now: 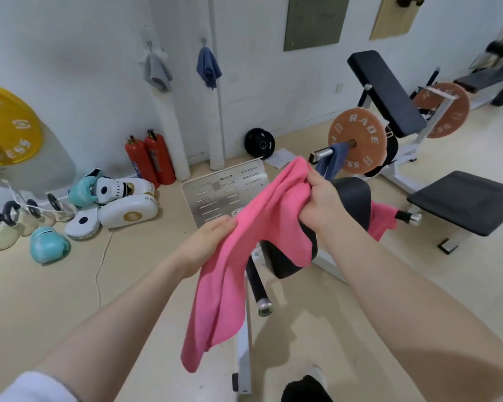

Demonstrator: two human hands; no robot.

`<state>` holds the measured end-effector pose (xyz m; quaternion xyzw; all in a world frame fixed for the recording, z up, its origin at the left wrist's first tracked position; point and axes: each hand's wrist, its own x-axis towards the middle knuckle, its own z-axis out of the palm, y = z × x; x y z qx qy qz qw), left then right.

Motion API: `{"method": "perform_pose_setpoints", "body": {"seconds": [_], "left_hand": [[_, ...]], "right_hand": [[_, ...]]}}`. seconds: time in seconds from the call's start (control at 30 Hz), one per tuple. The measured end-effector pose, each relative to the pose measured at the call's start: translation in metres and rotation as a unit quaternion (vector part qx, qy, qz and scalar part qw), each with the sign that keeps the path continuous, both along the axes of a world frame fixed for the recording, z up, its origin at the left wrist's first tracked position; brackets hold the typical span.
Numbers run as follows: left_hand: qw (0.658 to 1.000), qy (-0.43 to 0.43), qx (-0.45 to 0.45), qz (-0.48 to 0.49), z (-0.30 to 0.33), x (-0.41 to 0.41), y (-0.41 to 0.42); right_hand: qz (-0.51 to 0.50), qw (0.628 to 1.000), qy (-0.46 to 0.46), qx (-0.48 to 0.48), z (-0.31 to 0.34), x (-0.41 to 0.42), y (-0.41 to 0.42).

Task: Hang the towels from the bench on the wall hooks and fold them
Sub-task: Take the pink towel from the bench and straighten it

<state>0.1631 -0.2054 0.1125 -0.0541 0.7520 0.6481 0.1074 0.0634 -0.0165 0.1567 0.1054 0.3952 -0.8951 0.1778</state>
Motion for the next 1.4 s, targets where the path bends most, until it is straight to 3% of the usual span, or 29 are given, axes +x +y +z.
{"method": "perform_pose_setpoints", "body": {"seconds": [0.13,0.23,0.33,0.37,0.43,0.47,0.53,0.63,0.7,0.77,0.8,0.93,1.07,1.17,1.3,1.33,1.4], "left_hand": [[0.996,-0.054,-0.067,0.025,-0.012,0.006,-0.009],[0.986,-0.087,-0.124,0.072,-0.015,-0.005,0.000],[0.983,-0.078,-0.097,0.137,0.002,-0.030,0.032],[0.985,-0.072,-0.064,0.146,0.010,-0.040,0.047],[0.992,-0.063,0.008,0.113,0.026,-0.055,0.078],[0.996,-0.049,0.027,0.073,0.033,-0.062,0.095],[1.000,-0.014,0.016,-0.012,0.044,-0.070,0.129],[0.996,0.017,0.022,-0.081,0.060,-0.081,0.171],[0.993,0.030,0.022,-0.110,0.065,-0.091,0.189],[0.991,0.047,-0.027,-0.125,0.067,-0.104,0.204],[0.988,0.067,-0.069,-0.121,0.066,-0.111,0.213],[0.946,0.159,-0.273,-0.080,0.061,-0.139,0.257],[0.908,0.147,-0.388,-0.064,0.052,-0.164,0.299],[0.903,0.176,-0.392,-0.025,0.051,-0.181,0.329],[0.935,0.198,-0.288,0.065,0.050,-0.197,0.354],[0.938,0.196,-0.283,0.050,0.047,-0.201,0.357],[0.934,0.170,-0.314,-0.023,0.043,-0.208,0.364]], "right_hand": [[-0.048,0.996,0.029,-0.063,0.002,-0.005,0.017],[-0.037,0.996,0.052,-0.057,-0.006,-0.007,0.031],[0.004,0.997,0.059,0.058,-0.007,-0.012,0.051],[0.033,0.985,0.075,0.153,-0.005,-0.013,0.058],[0.099,0.912,0.157,0.366,-0.001,-0.011,0.074],[0.126,0.879,0.204,0.413,0.002,-0.010,0.084],[0.208,0.856,0.262,0.395,0.007,-0.014,0.108],[0.310,0.851,0.268,0.328,0.022,-0.031,0.152],[0.349,0.829,0.273,0.341,0.031,-0.046,0.179],[0.373,0.781,0.298,0.403,0.029,-0.061,0.202],[0.363,0.764,0.311,0.433,0.026,-0.068,0.211],[0.228,0.771,0.338,0.489,0.014,-0.092,0.243],[0.179,0.753,0.348,0.530,0.007,-0.112,0.275],[0.156,0.723,0.359,0.569,0.005,-0.123,0.294],[0.069,0.617,0.386,0.683,0.000,-0.140,0.321],[0.046,0.615,0.377,0.692,-0.001,-0.146,0.329],[0.010,0.673,0.340,0.657,0.000,-0.156,0.344]]}}
